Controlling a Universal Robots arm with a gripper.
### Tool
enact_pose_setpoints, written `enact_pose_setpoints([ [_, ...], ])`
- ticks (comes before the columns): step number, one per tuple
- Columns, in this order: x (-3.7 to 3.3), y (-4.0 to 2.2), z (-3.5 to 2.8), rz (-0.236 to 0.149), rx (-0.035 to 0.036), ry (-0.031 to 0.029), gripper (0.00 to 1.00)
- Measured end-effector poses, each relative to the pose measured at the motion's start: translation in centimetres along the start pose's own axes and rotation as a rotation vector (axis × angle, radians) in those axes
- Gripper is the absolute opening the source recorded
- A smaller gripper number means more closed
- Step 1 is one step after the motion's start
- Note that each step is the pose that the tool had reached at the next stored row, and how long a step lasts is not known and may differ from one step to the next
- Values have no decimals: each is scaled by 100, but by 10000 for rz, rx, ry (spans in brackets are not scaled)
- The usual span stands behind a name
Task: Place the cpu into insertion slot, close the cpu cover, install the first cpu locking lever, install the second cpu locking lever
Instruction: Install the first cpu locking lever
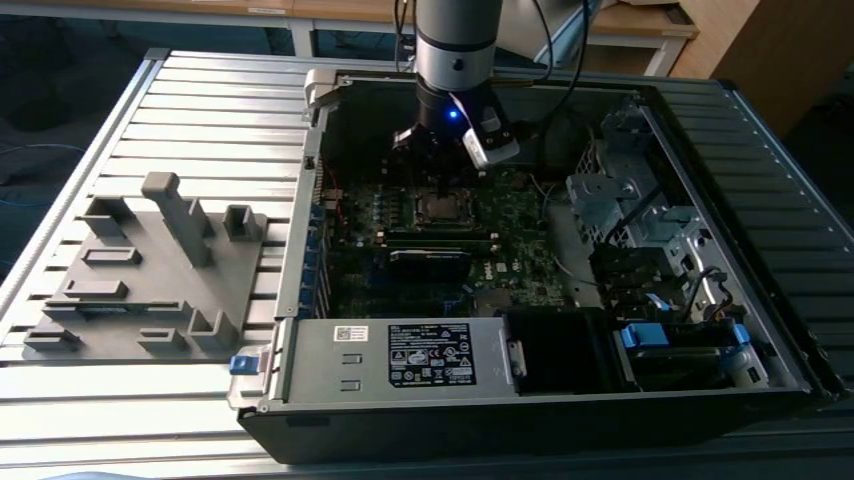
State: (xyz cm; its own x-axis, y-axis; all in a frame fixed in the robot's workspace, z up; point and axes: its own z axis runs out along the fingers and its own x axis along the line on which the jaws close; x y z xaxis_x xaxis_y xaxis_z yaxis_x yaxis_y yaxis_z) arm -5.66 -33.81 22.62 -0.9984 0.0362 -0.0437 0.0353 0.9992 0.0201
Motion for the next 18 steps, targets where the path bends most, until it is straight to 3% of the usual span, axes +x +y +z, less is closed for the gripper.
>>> enact_pose_setpoints([
  [11,2,0,-11,-1,1,0,11],
  [18,41,-1,-12,0,-1,-1,11],
])
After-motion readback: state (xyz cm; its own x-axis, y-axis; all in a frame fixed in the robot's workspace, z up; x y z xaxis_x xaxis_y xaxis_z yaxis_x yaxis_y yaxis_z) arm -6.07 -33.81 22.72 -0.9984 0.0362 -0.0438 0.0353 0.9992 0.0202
